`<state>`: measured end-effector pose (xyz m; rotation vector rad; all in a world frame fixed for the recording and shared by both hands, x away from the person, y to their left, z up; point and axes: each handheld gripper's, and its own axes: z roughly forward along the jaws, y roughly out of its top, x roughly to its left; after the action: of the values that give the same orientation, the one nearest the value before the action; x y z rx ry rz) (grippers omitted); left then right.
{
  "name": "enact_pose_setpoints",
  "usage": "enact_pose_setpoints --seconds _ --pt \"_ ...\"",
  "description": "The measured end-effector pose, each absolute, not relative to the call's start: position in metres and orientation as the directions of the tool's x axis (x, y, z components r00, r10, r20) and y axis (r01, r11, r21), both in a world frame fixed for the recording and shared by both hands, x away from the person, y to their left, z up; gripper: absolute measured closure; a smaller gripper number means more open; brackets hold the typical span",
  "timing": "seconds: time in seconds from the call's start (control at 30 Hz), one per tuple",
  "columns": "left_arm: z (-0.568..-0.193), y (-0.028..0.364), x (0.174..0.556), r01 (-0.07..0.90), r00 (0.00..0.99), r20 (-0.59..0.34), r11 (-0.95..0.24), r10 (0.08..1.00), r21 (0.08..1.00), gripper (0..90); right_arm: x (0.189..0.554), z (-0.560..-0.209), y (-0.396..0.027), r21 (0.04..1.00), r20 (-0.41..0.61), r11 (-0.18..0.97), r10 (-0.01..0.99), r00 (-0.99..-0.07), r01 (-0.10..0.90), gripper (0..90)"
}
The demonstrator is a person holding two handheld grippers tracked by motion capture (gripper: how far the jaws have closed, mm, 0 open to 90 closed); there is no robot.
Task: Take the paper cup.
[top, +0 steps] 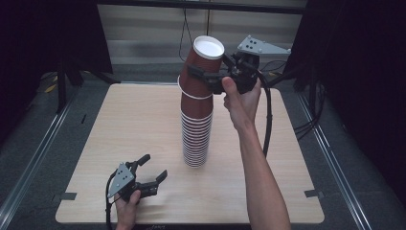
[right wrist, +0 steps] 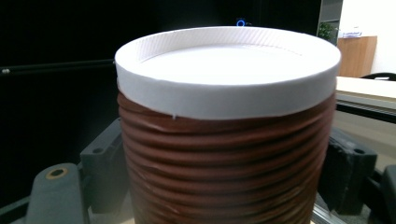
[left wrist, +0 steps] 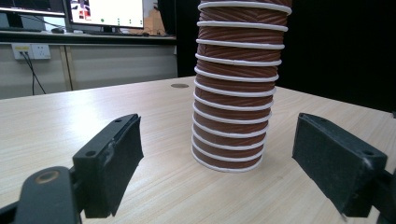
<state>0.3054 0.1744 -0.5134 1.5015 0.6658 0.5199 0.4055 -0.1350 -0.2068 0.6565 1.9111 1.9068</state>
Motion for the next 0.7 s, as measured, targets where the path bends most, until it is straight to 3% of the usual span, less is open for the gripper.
enact_pose_setpoints --seconds 0.7 --pt "-0.513 0.175 0.305 0.082 0.723 -0.067 0.01 0.687 0.997 15.6 0.395 -0.2 -0.149 0.996 0.072 -0.084 0.557 -0.828 0.03 18.6"
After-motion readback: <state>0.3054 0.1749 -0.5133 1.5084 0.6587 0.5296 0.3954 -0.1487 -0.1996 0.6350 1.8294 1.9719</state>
